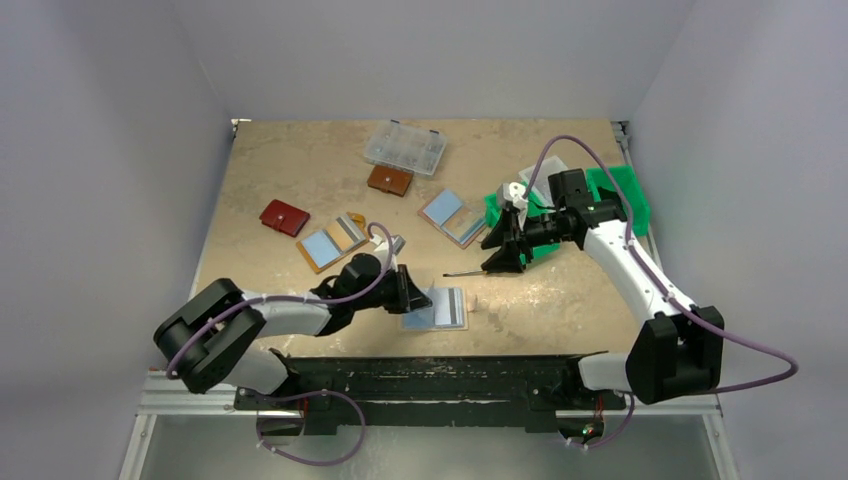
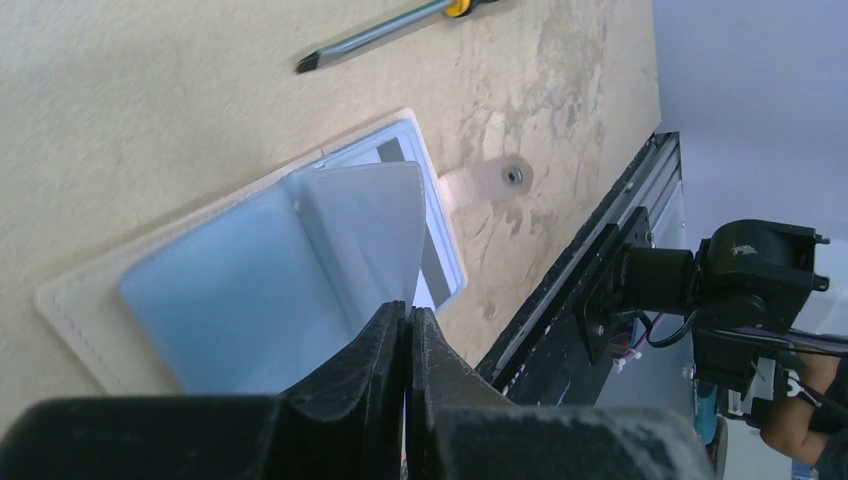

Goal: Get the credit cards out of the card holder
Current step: Remove the credit card from the card holder.

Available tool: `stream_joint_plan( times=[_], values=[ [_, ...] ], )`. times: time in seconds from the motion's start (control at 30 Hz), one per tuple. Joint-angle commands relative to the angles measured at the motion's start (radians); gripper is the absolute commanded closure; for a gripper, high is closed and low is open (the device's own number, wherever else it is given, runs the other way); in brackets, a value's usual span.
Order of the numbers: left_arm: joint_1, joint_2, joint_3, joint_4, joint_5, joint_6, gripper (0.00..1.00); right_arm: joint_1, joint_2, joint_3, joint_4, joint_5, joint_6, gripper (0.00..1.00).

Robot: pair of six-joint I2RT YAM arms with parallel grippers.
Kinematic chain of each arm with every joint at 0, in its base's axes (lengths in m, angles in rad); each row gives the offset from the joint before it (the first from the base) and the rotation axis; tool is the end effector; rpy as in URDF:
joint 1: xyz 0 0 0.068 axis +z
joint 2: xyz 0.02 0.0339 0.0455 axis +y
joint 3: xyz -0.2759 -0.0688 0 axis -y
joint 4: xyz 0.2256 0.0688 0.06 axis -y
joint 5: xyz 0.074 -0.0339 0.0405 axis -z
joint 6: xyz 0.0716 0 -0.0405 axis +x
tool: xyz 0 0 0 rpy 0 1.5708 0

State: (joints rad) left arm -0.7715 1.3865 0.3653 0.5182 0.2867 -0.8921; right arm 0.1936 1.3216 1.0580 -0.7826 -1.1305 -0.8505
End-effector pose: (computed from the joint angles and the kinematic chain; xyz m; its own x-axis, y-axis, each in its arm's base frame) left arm 0.1747 -0.1982 0.1549 -0.8757 -0.1898 -0.4439 0.2623 0.5848 -0.7676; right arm 0.2208 0.1093 0.2896 -0.1644 -0.3587 -0.9189 -0.9858 0.0932 0.1400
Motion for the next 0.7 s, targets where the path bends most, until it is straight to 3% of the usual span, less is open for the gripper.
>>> stream_joint_plan(
  times=[0.0,0.3,0.67],
  values=[
    [-0.024,0.072,0.083,0.080,0.025,0.035,1.00,0.013,0.012,-0.007,0.006,0.045,-0.043,0.42],
    [-0.026,0.085,0.089,0.059,0.004,0.045,1.00,0.029,0.007,-0.019,-0.015,0.072,-0.107,0.42],
    [-0.024,-0.161,-0.038,-0.103,-0.203,0.048,0.98,0.051,0.006,-0.031,-0.031,0.101,-0.165,0.42]
  ],
)
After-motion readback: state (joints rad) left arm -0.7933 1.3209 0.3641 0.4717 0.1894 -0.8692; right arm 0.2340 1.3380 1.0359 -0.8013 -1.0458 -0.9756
